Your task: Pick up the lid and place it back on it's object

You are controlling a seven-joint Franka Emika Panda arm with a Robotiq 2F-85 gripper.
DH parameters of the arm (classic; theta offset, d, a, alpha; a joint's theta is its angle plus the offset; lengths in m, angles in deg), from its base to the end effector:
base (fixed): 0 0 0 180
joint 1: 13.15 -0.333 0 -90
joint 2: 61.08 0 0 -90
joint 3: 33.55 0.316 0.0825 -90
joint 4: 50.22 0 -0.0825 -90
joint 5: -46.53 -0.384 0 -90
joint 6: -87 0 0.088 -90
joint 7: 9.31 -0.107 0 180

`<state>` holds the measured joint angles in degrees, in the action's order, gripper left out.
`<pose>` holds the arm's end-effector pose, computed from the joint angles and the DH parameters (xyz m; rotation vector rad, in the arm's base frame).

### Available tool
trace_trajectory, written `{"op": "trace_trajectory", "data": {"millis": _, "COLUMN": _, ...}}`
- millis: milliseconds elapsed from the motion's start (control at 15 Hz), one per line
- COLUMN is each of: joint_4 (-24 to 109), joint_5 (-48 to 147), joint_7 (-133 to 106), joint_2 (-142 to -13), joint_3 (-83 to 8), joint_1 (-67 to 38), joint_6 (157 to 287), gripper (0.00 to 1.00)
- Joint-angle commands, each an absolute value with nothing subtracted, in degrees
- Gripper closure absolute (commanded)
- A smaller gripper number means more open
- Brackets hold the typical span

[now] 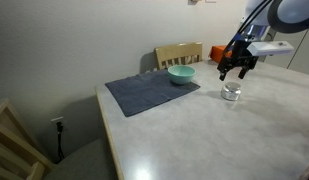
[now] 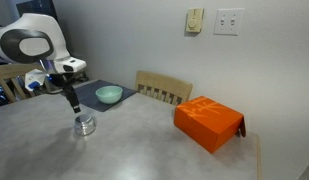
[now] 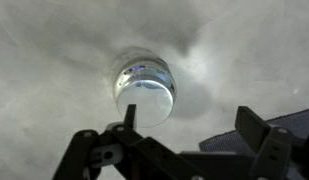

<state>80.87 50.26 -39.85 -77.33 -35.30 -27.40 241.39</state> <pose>0.5314 0.1199 0.2392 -3.1018 0.3994 -0.2021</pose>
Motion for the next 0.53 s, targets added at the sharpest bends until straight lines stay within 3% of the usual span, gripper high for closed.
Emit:
{"op": "trace_trajectory", "data": {"millis": 0, "joint_4": 84.6, "joint_5": 53.6, "joint_7": -43.1, "joint_2": -73.4, "joint_3": -36.2, "joint_1": -28.4, "joint_6": 244.0, "gripper": 0.0}}
{"op": "trace_trajectory", "data": {"millis": 467, "joint_4": 83.2, "joint_5": 53.0, "joint_7": -43.5, "joint_2": -73.8, "joint_3": -34.7, "joint_1": -27.2, "joint_6": 243.8, "gripper": 0.0}}
